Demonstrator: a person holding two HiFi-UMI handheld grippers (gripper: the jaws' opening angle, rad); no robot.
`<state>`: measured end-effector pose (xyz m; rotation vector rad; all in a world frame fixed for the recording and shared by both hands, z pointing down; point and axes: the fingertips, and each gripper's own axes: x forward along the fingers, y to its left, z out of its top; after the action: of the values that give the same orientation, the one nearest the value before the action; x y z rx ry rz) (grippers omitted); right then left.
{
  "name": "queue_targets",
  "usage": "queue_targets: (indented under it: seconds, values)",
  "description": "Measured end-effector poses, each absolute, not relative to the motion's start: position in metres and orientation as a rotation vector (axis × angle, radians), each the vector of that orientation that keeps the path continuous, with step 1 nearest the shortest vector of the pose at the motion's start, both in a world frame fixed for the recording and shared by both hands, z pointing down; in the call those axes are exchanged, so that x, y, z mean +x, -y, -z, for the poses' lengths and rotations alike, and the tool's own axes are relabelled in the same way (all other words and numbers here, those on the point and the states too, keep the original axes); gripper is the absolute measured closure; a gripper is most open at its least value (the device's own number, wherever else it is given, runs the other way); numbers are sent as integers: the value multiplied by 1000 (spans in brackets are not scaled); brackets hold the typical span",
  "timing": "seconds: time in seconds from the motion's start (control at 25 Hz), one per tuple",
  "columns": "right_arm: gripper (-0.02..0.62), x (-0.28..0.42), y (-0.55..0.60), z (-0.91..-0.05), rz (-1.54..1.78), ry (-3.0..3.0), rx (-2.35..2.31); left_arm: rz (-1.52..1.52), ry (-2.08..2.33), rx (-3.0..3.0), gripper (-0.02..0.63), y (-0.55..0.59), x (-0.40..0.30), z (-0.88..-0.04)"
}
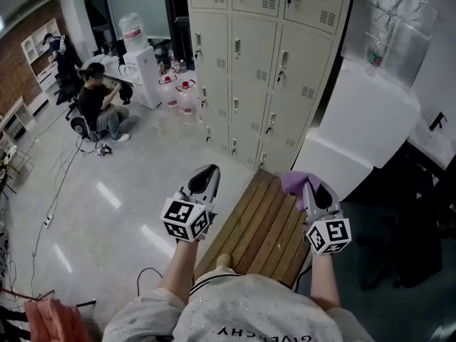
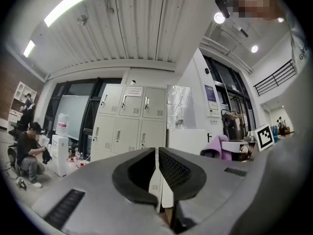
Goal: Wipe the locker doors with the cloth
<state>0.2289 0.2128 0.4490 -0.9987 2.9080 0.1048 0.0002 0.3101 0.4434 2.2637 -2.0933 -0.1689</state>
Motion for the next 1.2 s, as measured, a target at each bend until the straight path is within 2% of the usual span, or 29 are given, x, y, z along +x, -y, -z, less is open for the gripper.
queue_targets:
  seconds: [0.44, 0.76, 1.2]
  values:
    - [534, 114, -83, -450, -108, -2770, -1128, 109, 1919, 2446, 588, -156, -108, -446]
    - [534, 100, -39, -453, -95, -2755, -1217, 159, 1843, 2415, 588, -105, -142, -472]
    - [534, 78, 64, -423, -222, -2718, -1251, 198, 1773, 2452, 588, 3, -159, -452]
